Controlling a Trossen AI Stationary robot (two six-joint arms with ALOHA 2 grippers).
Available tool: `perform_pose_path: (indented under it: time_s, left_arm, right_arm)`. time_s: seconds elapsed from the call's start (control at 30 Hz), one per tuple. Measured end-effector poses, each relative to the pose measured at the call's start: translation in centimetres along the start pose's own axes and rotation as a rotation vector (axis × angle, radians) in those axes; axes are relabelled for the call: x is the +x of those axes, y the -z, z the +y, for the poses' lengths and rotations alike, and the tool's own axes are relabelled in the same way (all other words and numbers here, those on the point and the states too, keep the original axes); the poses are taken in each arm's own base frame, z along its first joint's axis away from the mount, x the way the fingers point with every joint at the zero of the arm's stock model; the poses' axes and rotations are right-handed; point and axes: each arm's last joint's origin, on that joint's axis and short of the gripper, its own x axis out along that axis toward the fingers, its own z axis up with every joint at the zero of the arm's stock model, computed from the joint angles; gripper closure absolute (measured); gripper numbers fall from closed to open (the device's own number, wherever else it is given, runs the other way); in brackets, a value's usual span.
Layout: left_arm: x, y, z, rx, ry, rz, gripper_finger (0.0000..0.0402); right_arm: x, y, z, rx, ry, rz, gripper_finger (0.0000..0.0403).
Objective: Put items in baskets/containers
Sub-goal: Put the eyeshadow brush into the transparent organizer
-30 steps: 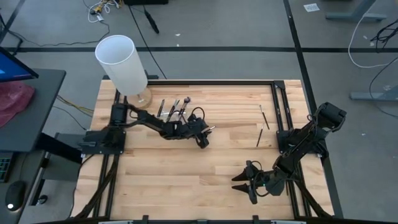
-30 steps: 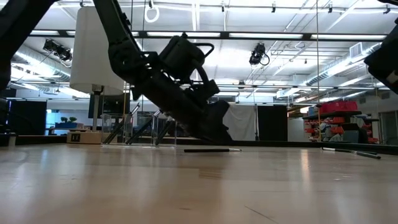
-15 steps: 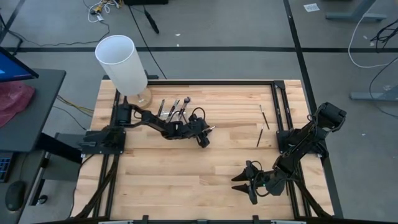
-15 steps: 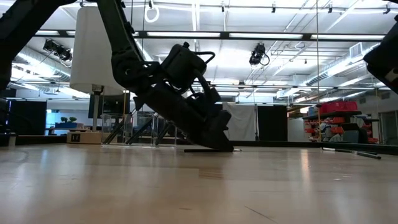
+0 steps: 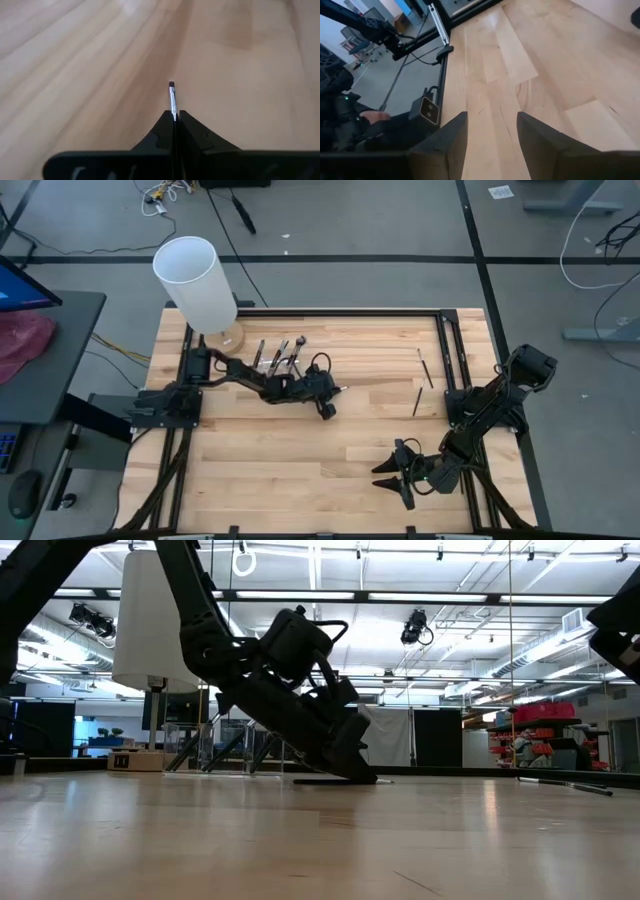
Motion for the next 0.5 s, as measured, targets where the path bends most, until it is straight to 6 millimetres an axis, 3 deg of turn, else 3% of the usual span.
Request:
perform_pose_path:
  time_s: [0.5]
  left_arm:
    - [-1.9, -1.0, -3.8, 0.023, 0.152, -0.072, 0.039]
  right_arm:
    - [0.0, 0.0, 0.0, -0.001, 0.002, 0.0, 0.0231]
